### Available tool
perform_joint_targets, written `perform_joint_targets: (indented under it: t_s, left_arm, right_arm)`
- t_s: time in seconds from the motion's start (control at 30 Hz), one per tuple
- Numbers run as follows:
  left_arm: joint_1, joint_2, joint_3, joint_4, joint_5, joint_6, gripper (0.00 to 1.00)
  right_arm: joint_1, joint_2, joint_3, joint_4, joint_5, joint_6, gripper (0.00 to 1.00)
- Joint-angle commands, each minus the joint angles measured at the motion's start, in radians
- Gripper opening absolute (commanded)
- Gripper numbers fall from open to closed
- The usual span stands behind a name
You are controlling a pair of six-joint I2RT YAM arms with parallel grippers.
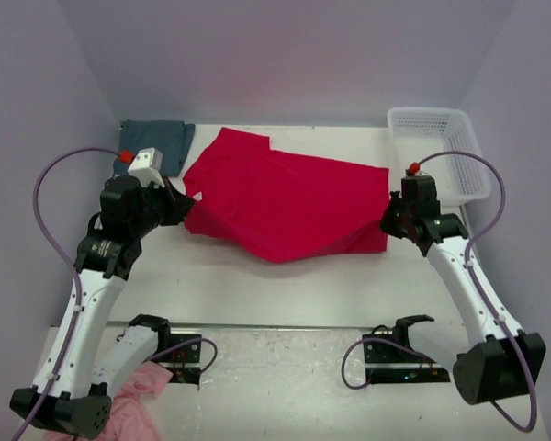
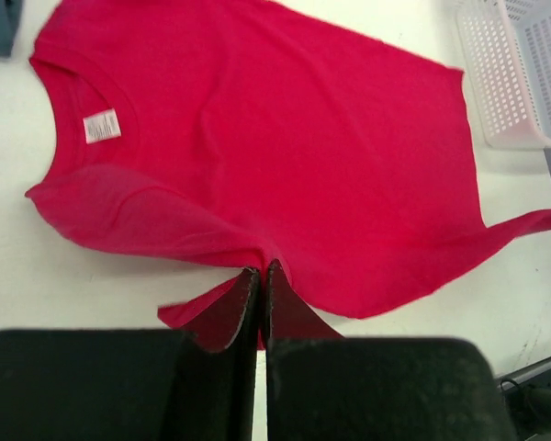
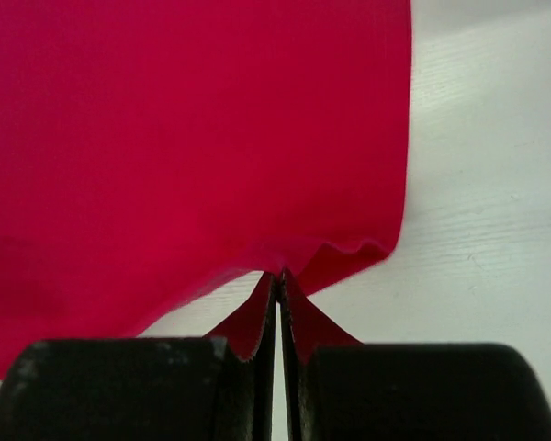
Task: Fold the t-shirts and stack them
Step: Flatten out the tshirt
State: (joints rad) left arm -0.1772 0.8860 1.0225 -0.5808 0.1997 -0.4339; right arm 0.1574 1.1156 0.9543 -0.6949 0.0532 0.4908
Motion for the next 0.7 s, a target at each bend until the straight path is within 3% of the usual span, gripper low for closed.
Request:
perform_joint_targets:
  t_s: [0.0,0.13,0.33,0.67]
  left_arm:
    - [0.002,-0.08,-0.061,-0.14,-0.043,-0.038,0.0]
    - [0.002,-0.15,-0.134,-0.214,-0.025,-0.063,0.0]
    - [0.002,-0.153,-0.11,-0.229,-0.026,-0.016,0.0]
    - [0.002,0.118,-0.036,-0.057,-0.008,0.043,0.0]
  right_arm:
    - [0.007,-0.091,-0.066,0.011,0.013,0.071,0.0]
    - [0.007,-0.142,-0.112,-0.031,0.08,0.074,0.0]
    - [0.022,-0.112,-0.101,-0.069,0.068,0.11,0.0]
    - [0.025,-0.14,-0.134,-0.115,0.12,0.232,0.0]
